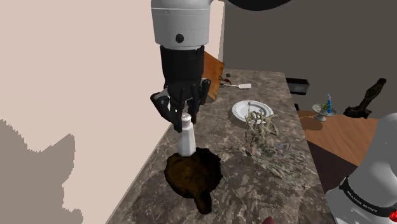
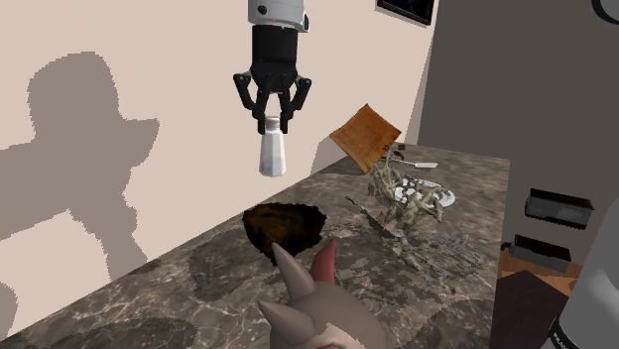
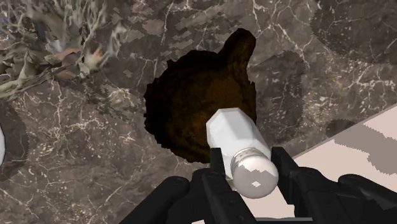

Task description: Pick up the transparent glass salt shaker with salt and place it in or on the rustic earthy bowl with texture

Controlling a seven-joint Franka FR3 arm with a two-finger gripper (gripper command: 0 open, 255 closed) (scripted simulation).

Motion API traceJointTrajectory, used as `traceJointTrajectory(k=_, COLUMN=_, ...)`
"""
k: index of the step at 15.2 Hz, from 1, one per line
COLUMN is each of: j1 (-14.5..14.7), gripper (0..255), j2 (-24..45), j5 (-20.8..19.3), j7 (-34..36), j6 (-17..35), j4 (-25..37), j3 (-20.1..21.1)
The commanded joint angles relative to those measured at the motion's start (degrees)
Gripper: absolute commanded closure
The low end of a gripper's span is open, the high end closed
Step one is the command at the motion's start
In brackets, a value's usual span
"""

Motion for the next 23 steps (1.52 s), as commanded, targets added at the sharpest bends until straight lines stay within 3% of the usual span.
traceJointTrajectory(k=1, j1=-0.07, gripper=255, j2=-0.54, j5=0.26, j7=-0.19, j6=1.52, j4=-1.99, j3=-0.06)
traceJointTrajectory(k=16, j1=-0.03, gripper=255, j2=-0.70, j5=0.50, j7=-0.76, j6=13.11, j4=-13.73, j3=-0.02)
traceJointTrajectory(k=23, j1=-0.03, gripper=255, j2=-0.65, j5=0.48, j7=-0.76, j6=13.44, j4=-14.02, j3=-0.02)
